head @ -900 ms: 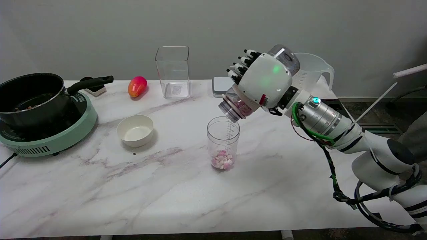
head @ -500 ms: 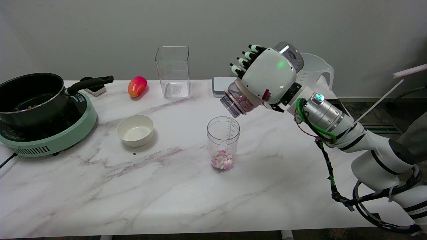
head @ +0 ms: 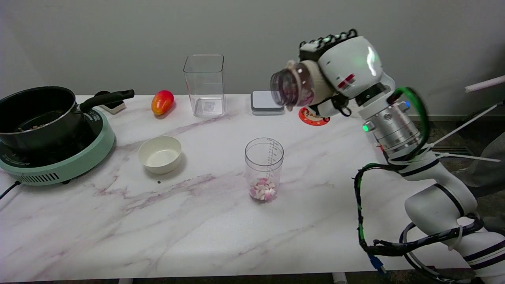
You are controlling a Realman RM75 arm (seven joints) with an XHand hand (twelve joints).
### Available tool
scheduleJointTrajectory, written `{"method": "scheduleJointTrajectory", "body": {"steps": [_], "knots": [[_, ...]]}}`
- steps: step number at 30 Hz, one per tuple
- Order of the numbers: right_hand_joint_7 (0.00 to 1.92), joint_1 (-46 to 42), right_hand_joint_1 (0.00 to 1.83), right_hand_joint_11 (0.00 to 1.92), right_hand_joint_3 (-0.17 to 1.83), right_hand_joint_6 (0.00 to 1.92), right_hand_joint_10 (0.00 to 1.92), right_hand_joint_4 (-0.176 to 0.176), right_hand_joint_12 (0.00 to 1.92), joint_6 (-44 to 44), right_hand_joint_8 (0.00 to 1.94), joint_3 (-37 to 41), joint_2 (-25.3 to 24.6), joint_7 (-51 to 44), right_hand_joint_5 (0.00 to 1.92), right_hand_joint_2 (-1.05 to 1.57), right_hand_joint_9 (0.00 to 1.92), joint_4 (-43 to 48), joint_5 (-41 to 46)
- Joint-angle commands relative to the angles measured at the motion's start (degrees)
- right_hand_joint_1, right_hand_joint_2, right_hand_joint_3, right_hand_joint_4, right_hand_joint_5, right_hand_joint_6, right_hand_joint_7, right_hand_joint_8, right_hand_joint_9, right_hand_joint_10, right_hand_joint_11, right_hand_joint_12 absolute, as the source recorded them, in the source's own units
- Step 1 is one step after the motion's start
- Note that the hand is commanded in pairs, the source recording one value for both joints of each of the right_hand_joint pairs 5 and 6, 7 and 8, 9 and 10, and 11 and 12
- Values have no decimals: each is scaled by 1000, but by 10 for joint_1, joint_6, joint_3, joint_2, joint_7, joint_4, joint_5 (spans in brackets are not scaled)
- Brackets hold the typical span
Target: Place the black bottle on the table.
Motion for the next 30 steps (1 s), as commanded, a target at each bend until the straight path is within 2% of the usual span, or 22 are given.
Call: {"method": "scheduleJointTrajectory", "body": {"steps": [1, 2, 5, 10, 13, 17, 21, 30], "knots": [[1340, -11, 1566, 1079, 989, 1006, 1270, 0, 1079, 90, 1340, -26, 67, 203, 1006, 450, 1270, -209, 737], [1340, -2, 1561, 1080, 982, 1008, 1272, 0, 1080, 87, 1340, -38, 84, 257, 1008, 456, 1272, -237, 731], [1342, 37, 1545, 1085, 951, 1015, 1278, 0, 1085, 84, 1342, -78, 110, 323, 1015, 478, 1278, -297, 708], [1364, 124, 1521, 1113, 881, 1055, 1302, 0, 1113, 92, 1364, -145, 113, 373, 1055, 588, 1302, -391, 681], [1336, 174, 1536, 1085, 941, 1013, 1272, 0, 1085, 94, 1336, -182, 109, 454, 1013, 505, 1272, -467, 614], [1323, 244, 1542, 1065, 977, 992, 1255, 0, 1065, 120, 1323, -213, 79, 598, 992, 429, 1255, -575, 492], [1321, 281, 1541, 1066, 987, 991, 1257, 0, 1066, 158, 1321, -211, 41, 683, 991, 424, 1257, -657, 410], [1320, 294, 1544, 1069, 980, 992, 1261, 0, 1069, 212, 1320, -213, -10, 698, 992, 416, 1261, -671, 367]]}}
